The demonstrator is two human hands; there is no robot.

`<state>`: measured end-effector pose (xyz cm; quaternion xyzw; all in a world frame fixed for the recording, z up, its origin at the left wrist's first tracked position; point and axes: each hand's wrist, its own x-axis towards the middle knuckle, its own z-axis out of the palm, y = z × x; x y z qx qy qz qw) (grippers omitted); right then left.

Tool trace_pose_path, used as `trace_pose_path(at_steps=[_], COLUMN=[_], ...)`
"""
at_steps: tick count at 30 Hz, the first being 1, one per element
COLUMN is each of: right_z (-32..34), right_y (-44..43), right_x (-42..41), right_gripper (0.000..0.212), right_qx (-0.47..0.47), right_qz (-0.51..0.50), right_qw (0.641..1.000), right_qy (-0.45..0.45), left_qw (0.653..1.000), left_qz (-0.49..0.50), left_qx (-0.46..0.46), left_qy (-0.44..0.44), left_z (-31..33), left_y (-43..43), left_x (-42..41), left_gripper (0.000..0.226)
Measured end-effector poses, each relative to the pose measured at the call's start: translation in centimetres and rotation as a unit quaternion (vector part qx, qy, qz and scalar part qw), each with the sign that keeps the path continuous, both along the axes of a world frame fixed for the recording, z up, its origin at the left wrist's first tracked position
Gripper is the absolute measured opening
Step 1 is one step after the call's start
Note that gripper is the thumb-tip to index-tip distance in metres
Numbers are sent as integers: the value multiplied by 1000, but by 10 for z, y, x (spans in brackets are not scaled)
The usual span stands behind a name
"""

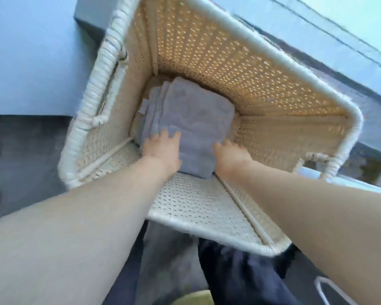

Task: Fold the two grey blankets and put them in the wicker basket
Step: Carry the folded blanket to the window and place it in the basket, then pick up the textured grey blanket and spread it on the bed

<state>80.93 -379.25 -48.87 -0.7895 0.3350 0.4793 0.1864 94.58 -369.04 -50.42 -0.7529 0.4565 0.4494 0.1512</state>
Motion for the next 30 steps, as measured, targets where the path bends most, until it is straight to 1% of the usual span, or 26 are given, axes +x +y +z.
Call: trace_pose_path(at_steps=[2, 3, 5, 8, 9, 12, 14, 16, 19, 21, 23, 24, 27, 30], right_z=[52, 79, 137, 224, 253, 336, 396, 459, 554, 605, 643, 656, 676, 681], right_y=[3, 5, 21, 31, 30, 20, 10, 4, 11, 20, 31, 37, 47, 41], right_x=[-3, -3, -6, 2, 9, 31, 45, 52, 56, 51, 42, 35, 13, 4], right_gripper=[34, 32, 32, 33, 34, 32, 31, 28, 13, 13, 16, 19, 22, 25], right_qx=[89, 109, 119, 100, 100, 89, 72, 71, 92, 124, 153, 162, 198, 214], right_qz=[-4, 8, 27, -32, -45, -162, -186, -202, -266, -309, -324, -320, -269, -204], right_qw=[994, 991, 988, 993, 993, 982, 974, 960, 918, 883, 861, 858, 871, 886], right_qy=[66, 82, 90, 61, 46, -36, -109, -179, -281, -330, -361, -368, -361, -357], left_qw=[996, 995, 993, 986, 984, 978, 971, 955, 923, 900, 877, 867, 833, 795], left_qz=[40, 37, 28, 75, 92, 145, 171, 206, 257, 291, 328, 344, 393, 453], left_qx=[11, 19, 35, 23, 17, -38, -94, -153, -248, -297, -330, -342, -379, -399], left_qy=[74, 91, 112, 146, 153, 147, 136, 147, 141, 130, 118, 111, 92, 59], left_z=[51, 78, 139, 221, 248, 322, 378, 438, 535, 593, 646, 669, 723, 757], left_y=[14, 21, 43, 61, 61, 51, 38, 27, 21, 24, 31, 35, 56, 86], left_x=[-5, -7, -15, -13, -7, 21, 42, 58, 83, 92, 94, 92, 76, 56], left_gripper=[48, 39, 34, 28, 26, 22, 24, 22, 16, 16, 18, 19, 20, 23])
